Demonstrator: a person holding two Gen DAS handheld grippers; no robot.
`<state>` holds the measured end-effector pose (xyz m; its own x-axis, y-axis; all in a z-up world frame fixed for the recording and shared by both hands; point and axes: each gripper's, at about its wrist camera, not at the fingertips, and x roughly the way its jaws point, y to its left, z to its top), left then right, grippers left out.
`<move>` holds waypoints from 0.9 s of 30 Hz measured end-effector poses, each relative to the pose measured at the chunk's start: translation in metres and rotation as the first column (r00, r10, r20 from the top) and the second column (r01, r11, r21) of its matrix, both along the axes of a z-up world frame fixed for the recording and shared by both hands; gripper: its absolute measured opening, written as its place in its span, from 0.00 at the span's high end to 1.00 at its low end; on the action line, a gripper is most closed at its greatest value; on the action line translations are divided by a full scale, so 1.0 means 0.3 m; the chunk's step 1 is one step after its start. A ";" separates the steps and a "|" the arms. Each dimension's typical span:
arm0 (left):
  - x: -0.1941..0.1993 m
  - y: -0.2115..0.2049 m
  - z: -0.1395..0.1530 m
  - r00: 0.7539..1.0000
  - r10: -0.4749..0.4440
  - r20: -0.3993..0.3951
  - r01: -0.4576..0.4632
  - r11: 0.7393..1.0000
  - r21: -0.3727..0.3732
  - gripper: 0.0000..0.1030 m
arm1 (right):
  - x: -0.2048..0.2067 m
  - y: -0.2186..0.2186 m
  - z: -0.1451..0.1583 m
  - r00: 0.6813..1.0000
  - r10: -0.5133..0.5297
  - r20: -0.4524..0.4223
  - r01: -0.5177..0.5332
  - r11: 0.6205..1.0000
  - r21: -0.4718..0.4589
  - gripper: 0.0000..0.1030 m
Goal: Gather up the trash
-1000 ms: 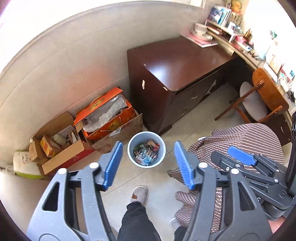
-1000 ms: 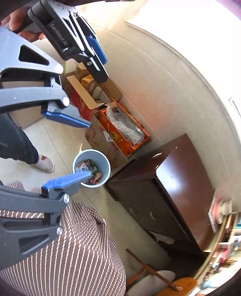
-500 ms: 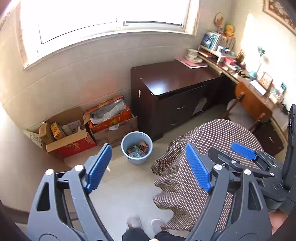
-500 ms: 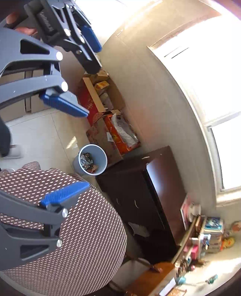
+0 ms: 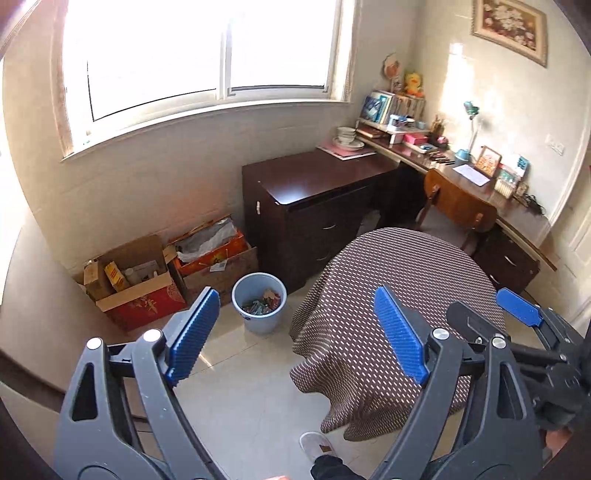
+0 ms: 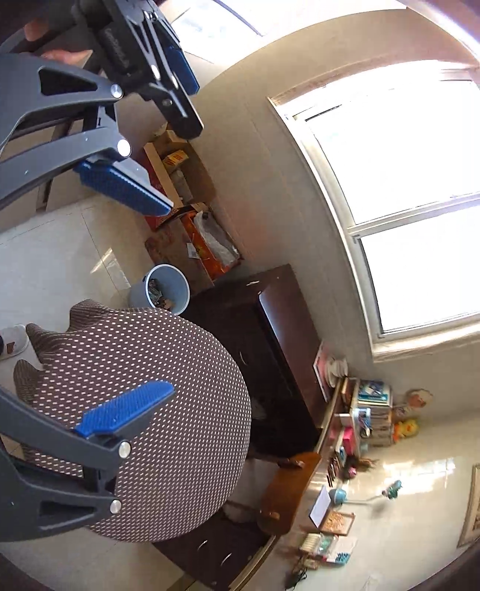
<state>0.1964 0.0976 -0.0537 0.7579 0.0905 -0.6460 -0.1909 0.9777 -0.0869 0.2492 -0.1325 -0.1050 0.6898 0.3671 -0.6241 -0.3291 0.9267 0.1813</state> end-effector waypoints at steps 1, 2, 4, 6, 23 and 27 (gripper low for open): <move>-0.040 -0.016 0.007 1.000 -0.009 0.013 0.009 1.000 0.004 0.18 | -0.065 -0.019 0.011 1.000 -0.009 0.023 0.009 1.000 -0.004 0.12; -0.078 -0.030 0.013 1.000 -0.012 0.027 0.011 1.000 0.015 0.18 | -0.115 -0.037 0.021 0.999 -0.017 0.046 0.017 1.000 -0.007 0.12; -0.173 -0.061 0.027 0.998 -0.018 0.064 0.016 0.999 0.035 0.17 | -0.218 -0.071 0.041 0.995 -0.043 0.088 0.045 0.999 -0.013 0.11; -0.235 -0.079 0.035 0.998 -0.017 0.059 0.015 0.999 0.035 0.16 | -0.294 -0.095 0.052 0.994 -0.060 0.089 0.060 0.998 -0.003 0.11; -0.611 -0.127 0.133 0.992 -0.006 0.123 -0.004 0.997 0.083 0.11 | -0.722 -0.143 0.155 0.988 -0.065 0.140 0.072 0.996 -0.043 0.08; -0.655 -0.126 0.135 0.993 -0.008 0.115 -0.001 0.997 0.078 0.11 | -0.759 -0.132 0.165 0.986 -0.069 0.151 0.078 0.996 -0.053 0.07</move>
<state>0.0000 0.0599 -0.0133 0.8274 0.1344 -0.5453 -0.1807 0.9830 -0.0319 0.0214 -0.1721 -0.0555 0.8004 0.2779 -0.5311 -0.2794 0.9569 0.0796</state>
